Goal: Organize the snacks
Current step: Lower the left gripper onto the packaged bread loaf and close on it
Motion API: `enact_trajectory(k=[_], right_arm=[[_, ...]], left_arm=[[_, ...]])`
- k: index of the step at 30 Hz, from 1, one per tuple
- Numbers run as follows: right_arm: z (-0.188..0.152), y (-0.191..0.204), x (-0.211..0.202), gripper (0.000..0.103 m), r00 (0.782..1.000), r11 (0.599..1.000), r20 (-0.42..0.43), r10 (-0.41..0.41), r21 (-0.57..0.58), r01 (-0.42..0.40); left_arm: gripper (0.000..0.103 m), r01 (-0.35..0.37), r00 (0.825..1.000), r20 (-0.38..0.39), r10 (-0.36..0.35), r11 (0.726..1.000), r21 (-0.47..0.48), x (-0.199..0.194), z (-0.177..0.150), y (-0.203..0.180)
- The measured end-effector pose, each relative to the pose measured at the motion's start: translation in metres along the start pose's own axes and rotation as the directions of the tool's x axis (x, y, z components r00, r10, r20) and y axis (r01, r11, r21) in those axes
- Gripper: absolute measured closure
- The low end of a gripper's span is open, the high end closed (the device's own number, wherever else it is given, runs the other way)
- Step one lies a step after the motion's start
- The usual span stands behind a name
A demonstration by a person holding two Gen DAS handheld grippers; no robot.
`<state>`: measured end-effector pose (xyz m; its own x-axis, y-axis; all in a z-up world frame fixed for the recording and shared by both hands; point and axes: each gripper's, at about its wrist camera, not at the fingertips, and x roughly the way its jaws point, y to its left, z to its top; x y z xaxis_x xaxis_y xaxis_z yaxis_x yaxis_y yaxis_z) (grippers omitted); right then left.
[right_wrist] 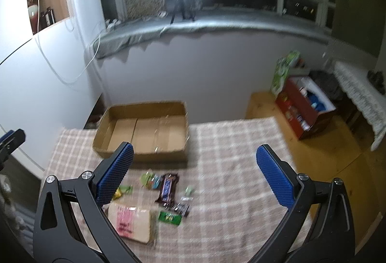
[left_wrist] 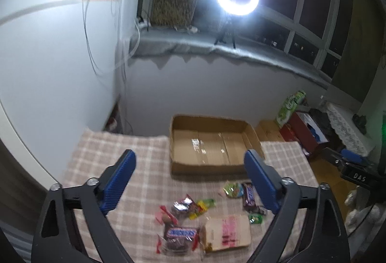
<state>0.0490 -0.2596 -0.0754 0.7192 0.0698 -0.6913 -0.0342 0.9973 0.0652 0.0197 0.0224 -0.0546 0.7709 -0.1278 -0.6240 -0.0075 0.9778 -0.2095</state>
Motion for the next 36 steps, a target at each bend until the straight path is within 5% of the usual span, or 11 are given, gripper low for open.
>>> enact_trajectory(k=[7,13,16,24,29,36], right_arm=[[-0.01,-0.002,0.033,0.0,0.985,0.996,-0.149,0.087,0.027,-0.084],[-0.038,0.002,0.062,0.01,0.944,0.986,-0.287,0.164,0.053,-0.155],[-0.052,0.003,0.074,0.011,0.913,0.976,-0.348,0.216,0.088,-0.197],[-0.087,0.012,0.101,0.035,0.82,0.946,-0.472,0.324,0.164,-0.279],[-0.104,0.014,0.118,0.038,0.76,0.921,-0.522,0.388,0.228,-0.314],[-0.111,0.015,0.141,0.041,0.703,0.889,-0.543,0.458,0.3,-0.347]], left_arm=[[0.032,0.068,0.986,-0.141,-0.087,0.989,-0.128,0.024,-0.03,0.023],[0.049,0.144,0.95,-0.256,-0.179,0.978,-0.149,0.042,-0.059,0.02],[0.055,0.183,0.92,-0.316,-0.232,0.967,-0.177,0.053,-0.075,0.018],[0.065,0.247,0.855,-0.431,-0.287,0.958,-0.149,0.071,-0.106,-0.001],[0.066,0.268,0.83,-0.474,-0.295,0.955,-0.127,0.079,-0.12,-0.008],[0.066,0.269,0.809,-0.508,-0.295,0.955,-0.126,0.095,-0.13,-0.011]])
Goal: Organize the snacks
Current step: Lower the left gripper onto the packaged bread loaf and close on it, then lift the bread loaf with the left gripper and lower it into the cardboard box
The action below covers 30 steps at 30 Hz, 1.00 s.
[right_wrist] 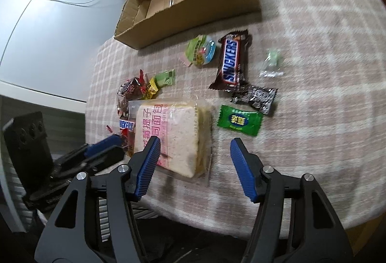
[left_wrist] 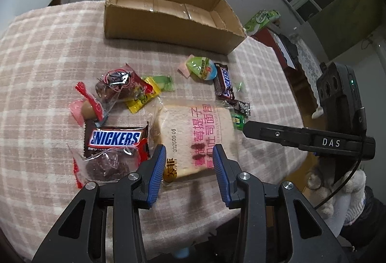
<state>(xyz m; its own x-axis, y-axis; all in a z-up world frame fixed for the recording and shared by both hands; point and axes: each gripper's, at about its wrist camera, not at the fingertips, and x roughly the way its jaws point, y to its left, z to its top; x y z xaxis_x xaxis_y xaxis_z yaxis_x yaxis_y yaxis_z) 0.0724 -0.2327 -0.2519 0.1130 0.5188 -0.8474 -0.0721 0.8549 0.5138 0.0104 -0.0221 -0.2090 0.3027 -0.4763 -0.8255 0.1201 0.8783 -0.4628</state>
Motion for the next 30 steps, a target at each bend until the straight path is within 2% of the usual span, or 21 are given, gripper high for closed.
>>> enact_trajectory(k=[4,9,11,15,20,23,30], right_arm=[[0.004,-0.001,0.006,0.045,1.0,1.0,-0.015,0.016,0.004,-0.016],[0.004,0.002,0.013,0.046,0.999,1.0,-0.03,0.024,-0.008,-0.025],[0.004,0.005,0.018,0.047,0.999,1.0,-0.041,0.023,-0.016,-0.024],[0.001,0.008,0.028,0.059,0.997,0.999,-0.071,0.021,-0.031,-0.024],[-0.001,0.015,0.032,0.059,0.997,0.998,-0.077,0.001,-0.06,-0.006],[-0.001,0.016,0.031,0.059,0.997,0.998,-0.078,0.002,-0.059,-0.007],[-0.001,0.025,0.014,0.059,0.999,0.996,-0.045,-0.007,-0.092,0.003]], left_arm=[[0.066,-0.004,1.0,-0.013,0.004,1.0,-0.011,0.007,0.001,0.004],[0.066,-0.047,0.999,-0.024,0.047,0.999,-0.012,0.012,0.002,0.013],[0.066,-0.039,0.999,-0.039,0.038,0.999,-0.019,0.016,0.0,0.017],[0.066,-0.036,0.998,-0.053,0.035,0.999,-0.014,0.022,-0.004,0.017],[0.066,-0.032,0.998,-0.05,0.032,0.999,0.003,0.02,-0.004,0.012],[0.066,-0.053,0.997,-0.047,0.054,0.998,0.03,0.021,-0.004,0.004],[0.066,-0.06,0.998,0.0,0.06,0.996,0.067,0.005,0.003,-0.009]])
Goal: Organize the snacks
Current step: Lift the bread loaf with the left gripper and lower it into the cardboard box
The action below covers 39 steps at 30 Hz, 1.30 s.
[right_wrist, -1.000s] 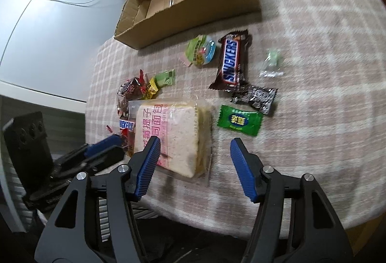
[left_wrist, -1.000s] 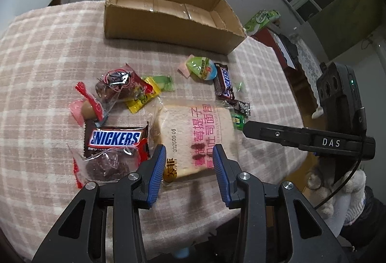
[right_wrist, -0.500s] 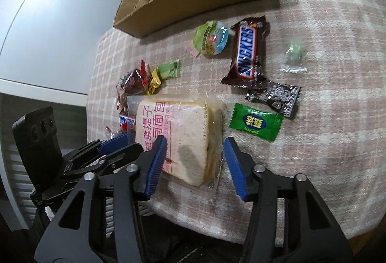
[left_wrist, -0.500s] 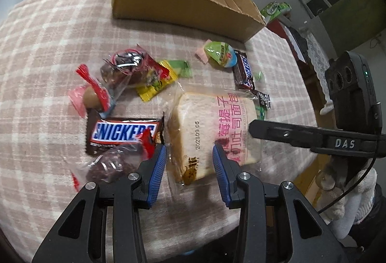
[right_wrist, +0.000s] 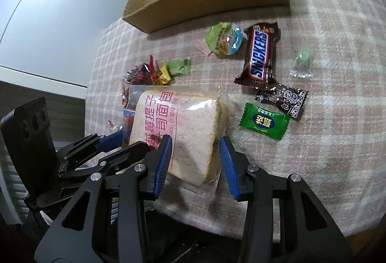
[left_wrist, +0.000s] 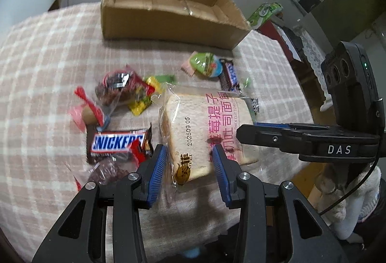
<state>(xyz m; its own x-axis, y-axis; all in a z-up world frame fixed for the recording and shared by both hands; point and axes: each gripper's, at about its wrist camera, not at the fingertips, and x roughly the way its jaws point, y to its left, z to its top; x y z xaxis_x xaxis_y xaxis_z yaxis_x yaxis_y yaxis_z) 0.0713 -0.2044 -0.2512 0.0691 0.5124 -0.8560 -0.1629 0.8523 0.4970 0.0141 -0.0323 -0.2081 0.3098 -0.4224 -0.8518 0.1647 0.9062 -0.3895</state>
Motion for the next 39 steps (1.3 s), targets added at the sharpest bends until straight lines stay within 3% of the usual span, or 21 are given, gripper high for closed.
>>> enact_trajectory(k=[7,21,39], right_arm=[[0.015,0.008,-0.026,0.059,0.998,1.0,0.061,0.009,-0.007,-0.008],[0.085,0.027,-0.067,0.059,0.983,0.997,0.183,0.006,-0.076,0.009],[0.164,0.038,-0.052,0.059,0.975,0.983,0.208,-0.074,-0.15,0.107]], left_arm=[[0.066,0.002,0.997,0.075,-0.004,1.0,0.025,-0.019,0.024,-0.011],[0.066,-0.008,0.979,0.205,-0.006,0.998,0.067,-0.04,0.095,-0.014],[0.066,-0.026,0.98,0.199,0.021,0.999,0.022,-0.004,0.166,0.007]])
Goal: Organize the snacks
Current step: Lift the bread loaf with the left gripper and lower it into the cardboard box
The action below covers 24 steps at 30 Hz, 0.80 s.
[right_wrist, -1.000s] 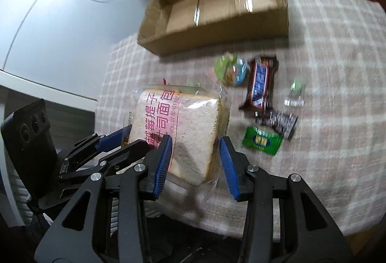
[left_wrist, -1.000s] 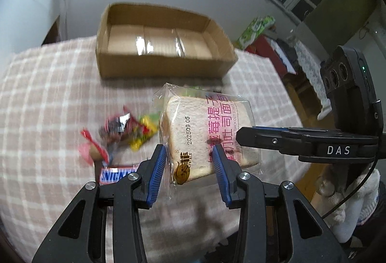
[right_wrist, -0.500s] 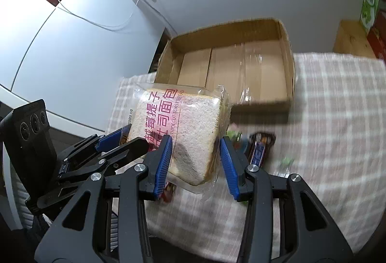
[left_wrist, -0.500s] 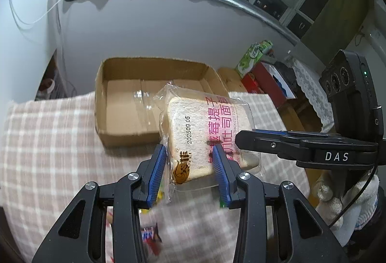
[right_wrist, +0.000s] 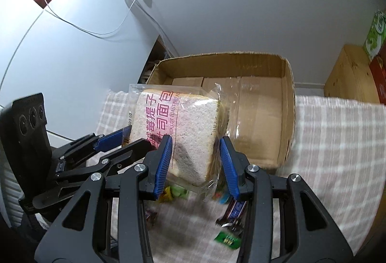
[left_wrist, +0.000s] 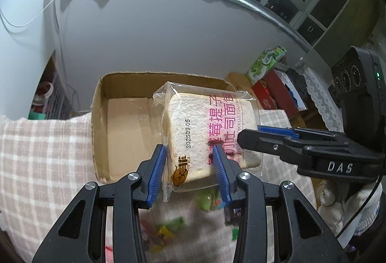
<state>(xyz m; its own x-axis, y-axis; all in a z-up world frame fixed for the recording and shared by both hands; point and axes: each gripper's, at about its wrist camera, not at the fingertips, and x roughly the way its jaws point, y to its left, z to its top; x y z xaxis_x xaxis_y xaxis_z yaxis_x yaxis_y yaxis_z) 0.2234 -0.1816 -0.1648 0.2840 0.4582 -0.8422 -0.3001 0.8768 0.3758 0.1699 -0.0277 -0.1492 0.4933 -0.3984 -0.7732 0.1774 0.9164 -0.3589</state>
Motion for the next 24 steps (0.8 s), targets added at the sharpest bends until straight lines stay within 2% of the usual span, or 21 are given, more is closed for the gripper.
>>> enact_trajectory(k=[4,9,19,24], right_arm=[[0.015,-0.001,0.014,0.059,1.0,1.0,0.0,-0.02,-0.007,0.02],[0.026,-0.009,0.03,0.059,0.999,1.0,-0.02,-0.026,0.001,0.026],[0.03,-0.017,0.065,0.059,0.994,0.998,-0.085,-0.069,0.005,0.069],[0.03,-0.018,0.064,0.059,0.993,0.996,-0.079,-0.086,-0.003,0.086]], left_arm=[[0.066,-0.012,1.0,-0.011,0.012,1.0,-0.007,0.012,0.012,0.006],[0.066,-0.021,0.999,-0.047,0.02,0.999,-0.028,0.029,0.011,0.015],[0.066,-0.071,0.991,-0.112,0.068,0.997,-0.016,0.049,0.008,0.021],[0.066,-0.076,0.992,-0.105,0.075,0.997,-0.008,0.045,0.008,0.022]])
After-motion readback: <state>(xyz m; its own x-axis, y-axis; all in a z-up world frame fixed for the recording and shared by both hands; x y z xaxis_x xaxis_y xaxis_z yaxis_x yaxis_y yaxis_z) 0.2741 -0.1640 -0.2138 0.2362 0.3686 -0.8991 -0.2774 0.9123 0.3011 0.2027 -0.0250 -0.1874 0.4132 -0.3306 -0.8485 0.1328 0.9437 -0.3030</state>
